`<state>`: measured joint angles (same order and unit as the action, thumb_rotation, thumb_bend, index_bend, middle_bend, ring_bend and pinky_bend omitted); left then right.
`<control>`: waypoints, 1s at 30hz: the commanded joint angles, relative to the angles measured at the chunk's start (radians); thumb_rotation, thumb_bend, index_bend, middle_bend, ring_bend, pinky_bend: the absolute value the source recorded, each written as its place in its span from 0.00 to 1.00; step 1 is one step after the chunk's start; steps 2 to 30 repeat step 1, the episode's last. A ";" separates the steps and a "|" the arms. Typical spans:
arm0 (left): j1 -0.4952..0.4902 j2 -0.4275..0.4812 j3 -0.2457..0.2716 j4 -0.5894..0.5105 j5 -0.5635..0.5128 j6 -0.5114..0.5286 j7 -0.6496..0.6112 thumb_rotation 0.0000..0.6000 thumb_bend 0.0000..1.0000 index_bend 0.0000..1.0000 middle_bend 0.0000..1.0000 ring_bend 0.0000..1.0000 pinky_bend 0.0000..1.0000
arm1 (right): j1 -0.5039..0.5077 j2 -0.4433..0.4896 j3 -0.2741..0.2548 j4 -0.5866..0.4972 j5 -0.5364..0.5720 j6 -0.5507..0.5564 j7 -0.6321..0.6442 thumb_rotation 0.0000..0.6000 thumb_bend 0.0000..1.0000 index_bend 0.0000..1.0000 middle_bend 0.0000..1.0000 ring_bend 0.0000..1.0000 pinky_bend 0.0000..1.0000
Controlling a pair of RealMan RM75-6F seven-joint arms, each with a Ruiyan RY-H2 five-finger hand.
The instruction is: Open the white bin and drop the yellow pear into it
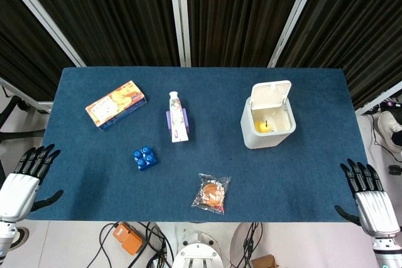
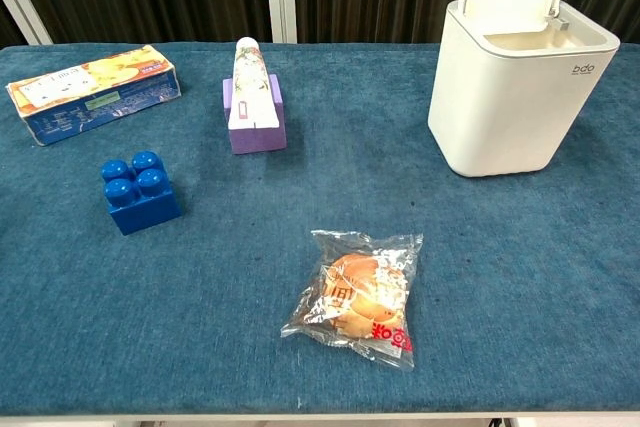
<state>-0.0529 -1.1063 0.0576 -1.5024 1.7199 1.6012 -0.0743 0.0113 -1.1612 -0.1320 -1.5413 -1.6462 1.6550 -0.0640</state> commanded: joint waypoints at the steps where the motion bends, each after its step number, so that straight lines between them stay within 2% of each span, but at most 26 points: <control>1: -0.004 -0.002 0.002 -0.004 -0.001 -0.011 0.012 1.00 0.14 0.00 0.00 0.00 0.03 | -0.024 -0.019 0.011 0.024 0.008 0.023 0.001 1.00 0.26 0.00 0.00 0.00 0.00; 30: -0.004 -0.002 0.002 -0.004 -0.001 -0.011 0.012 1.00 0.14 0.00 0.00 0.00 0.03 | -0.024 -0.019 0.011 0.024 0.008 0.023 0.001 1.00 0.26 0.00 0.00 0.00 0.00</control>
